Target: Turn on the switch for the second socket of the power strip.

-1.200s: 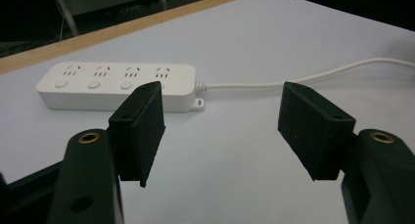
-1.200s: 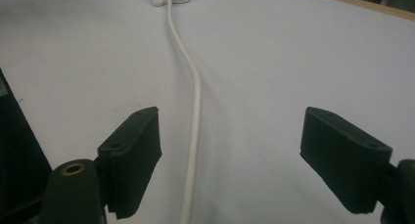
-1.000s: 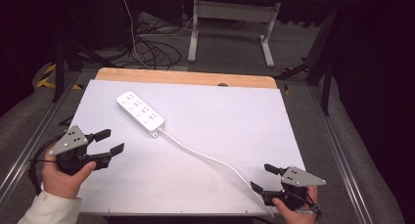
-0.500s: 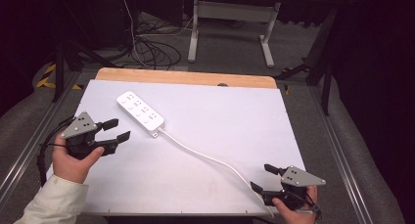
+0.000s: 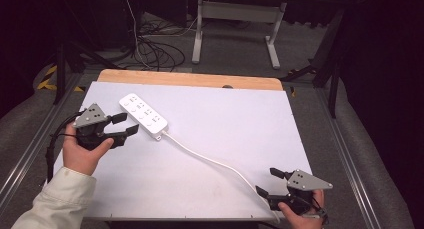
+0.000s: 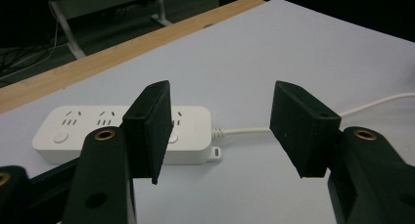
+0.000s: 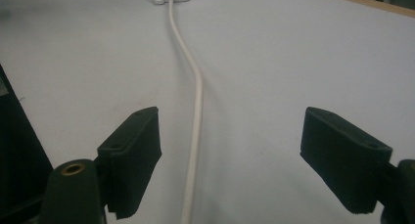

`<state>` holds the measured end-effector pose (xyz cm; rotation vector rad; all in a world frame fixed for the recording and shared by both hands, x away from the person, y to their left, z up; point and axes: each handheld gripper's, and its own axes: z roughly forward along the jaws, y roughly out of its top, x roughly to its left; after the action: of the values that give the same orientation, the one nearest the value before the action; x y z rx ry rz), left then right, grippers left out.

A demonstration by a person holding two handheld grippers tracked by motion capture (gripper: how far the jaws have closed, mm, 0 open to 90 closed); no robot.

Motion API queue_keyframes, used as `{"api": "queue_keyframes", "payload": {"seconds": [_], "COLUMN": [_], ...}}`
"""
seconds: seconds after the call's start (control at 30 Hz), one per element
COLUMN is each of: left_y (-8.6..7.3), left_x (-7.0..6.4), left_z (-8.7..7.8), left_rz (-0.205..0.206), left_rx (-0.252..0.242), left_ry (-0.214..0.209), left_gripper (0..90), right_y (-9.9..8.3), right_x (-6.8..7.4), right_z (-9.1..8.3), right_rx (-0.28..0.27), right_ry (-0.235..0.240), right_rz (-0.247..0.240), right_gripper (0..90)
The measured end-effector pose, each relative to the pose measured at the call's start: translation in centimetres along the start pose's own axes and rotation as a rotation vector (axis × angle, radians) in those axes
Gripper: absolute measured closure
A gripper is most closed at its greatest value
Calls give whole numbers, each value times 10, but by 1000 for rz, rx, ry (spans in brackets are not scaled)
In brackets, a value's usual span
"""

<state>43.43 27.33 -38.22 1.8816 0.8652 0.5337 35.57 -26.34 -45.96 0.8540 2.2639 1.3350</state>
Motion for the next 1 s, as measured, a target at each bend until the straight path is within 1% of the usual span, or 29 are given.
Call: {"api": "queue_keyframes", "payload": {"seconds": [0.1, 0.17, 0.2, 0.27, 0.3, 0.33, 0.4, 0.43, 0.47, 0.57, 0.67, 0.73, 0.77, 0.87, 0.93, 0.97, 1.0], "left_y": [1, 3, 4, 7, 9, 10, 13, 14, 14, 16, 17, 16, 15, 12, 10, 9, 8], "left_x": [4, 7, 8, 10, 11, 11, 12, 13, 13, 16, 18, 20, 22, 27, 30, 31, 32], "left_z": [5, 9, 11, 15, 16, 18, 21, 23, 26, 33, 39, 43, 45, 54, 60, 63, 65], "left_rz": [-13, -12, -19, -19, -10, -27, -21, -12, -13, 0, -1, -9, -8, -9, -17, -24, -26], "left_rx": [4, 8, 11, 13, 12, 12, 14, 12, 15, 36, 43, 43, 38, 13, 18, 21, 23], "left_ry": [-5, -2, -4, 0, 6, -2, 2, 12, 14, 25, 24, 22, 28, 17, 10, 9, 8], "left_gripper": [417, 427, 430, 434, 439, 444, 454, 454, 460, 463, 464, 466, 469, 463, 477, 561, 561], "right_y": [0, 0, 0, 0, 0, 0, -1, -1, -1, -1, -1, -1, -1, -1, -1, -1, -1], "right_x": [0, 0, 0, 0, 0, 0, 0, 0, -1, -1, -1, -1, -1, -1, -1, -1, -1], "right_z": [0, 0, 0, 0, 0, 1, 0, 0, 1, 1, 1, 1, 1, 1, 1, 1, 1], "right_rx": [-1, 1, 2, 2, 3, 3, 6, 6, 7, 9, 8, 9, 10, 10, 10, 10, 10], "right_ry": [1, 2, 2, 2, 2, 2, 0, 0, 0, 1, 1, 1, 1, 1, 2, 1, 1], "right_rz": [0, -1, 0, -1, -1, -1, -1, -1, -1, 0, -1, -1, -1, -2, -2, -2, -2], "right_gripper": [232, 232, 232, 232, 232, 232, 232, 232, 232, 232, 232, 232, 232, 232, 232, 232, 232]}}
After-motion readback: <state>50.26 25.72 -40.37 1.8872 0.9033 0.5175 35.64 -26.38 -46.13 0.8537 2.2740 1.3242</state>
